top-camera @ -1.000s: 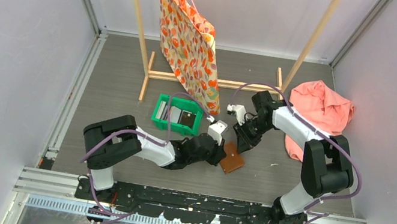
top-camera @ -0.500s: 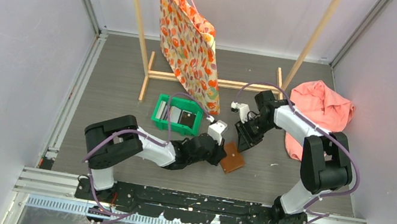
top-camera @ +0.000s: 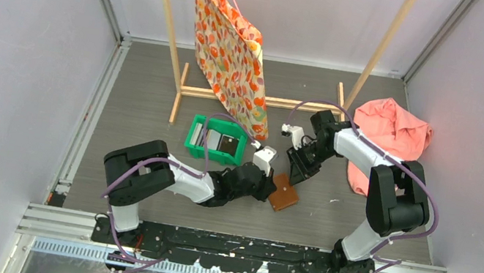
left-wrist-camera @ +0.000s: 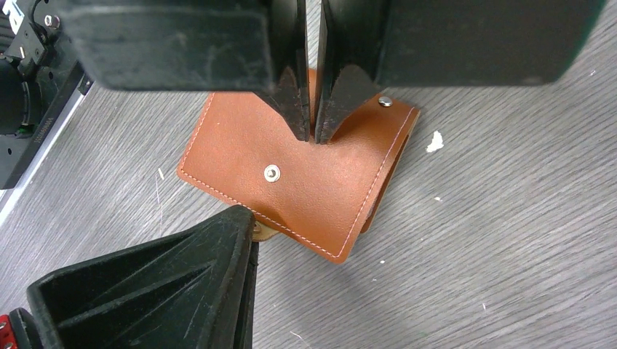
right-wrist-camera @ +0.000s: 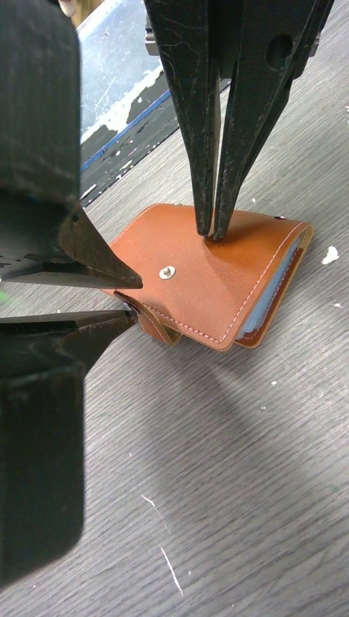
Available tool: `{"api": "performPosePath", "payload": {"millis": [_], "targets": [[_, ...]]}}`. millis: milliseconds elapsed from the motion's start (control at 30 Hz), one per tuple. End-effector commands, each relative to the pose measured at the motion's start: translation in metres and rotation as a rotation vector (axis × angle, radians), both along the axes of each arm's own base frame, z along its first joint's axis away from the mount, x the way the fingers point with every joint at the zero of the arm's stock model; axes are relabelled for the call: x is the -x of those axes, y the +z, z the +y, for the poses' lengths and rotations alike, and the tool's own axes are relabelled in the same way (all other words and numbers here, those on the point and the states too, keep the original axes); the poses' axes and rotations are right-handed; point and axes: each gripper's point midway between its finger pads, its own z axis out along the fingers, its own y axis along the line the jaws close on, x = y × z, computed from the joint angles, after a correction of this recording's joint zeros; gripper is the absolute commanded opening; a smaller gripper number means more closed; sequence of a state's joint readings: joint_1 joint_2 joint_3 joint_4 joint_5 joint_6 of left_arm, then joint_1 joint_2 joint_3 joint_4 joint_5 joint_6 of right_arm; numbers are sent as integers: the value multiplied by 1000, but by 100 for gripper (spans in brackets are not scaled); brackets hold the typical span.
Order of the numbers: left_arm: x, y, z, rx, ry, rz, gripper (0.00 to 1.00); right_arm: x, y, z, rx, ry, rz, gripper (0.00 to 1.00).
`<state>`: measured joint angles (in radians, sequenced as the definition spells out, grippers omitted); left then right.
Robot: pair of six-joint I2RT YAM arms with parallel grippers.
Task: Put the credit cards into the card holder
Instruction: Close the card holder at the center of the board.
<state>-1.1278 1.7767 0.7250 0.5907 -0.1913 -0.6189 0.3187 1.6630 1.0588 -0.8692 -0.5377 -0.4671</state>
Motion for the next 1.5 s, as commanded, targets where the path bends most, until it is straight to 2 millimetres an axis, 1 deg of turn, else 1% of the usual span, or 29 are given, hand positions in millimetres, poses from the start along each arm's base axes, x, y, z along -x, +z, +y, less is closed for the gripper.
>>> {"api": "performPosePath", "payload": {"millis": [0,100,233,1033,1233,1367,1467], "targets": [[-3,-13,6,-39,16,3,8,-7,14,5,-35,-6,-28,22],[-3,-13,6,-39,17,4,8,-7,13,4,-28,-5,-28,18],[-3,-14,6,-38,21,6,8,-6,14,3,-27,-3,-32,17],[-3,-16,5,-41,23,11,8,-4,22,2,-47,-19,-33,18],[-3,-17,5,-42,24,12,7,-4,20,1,-42,-23,-27,20],[-3,-16,6,-42,24,11,7,-4,16,0,-33,-29,-14,17],[-3,-16,6,-39,25,13,7,-3,16,1,-33,-27,-3,10]]}}
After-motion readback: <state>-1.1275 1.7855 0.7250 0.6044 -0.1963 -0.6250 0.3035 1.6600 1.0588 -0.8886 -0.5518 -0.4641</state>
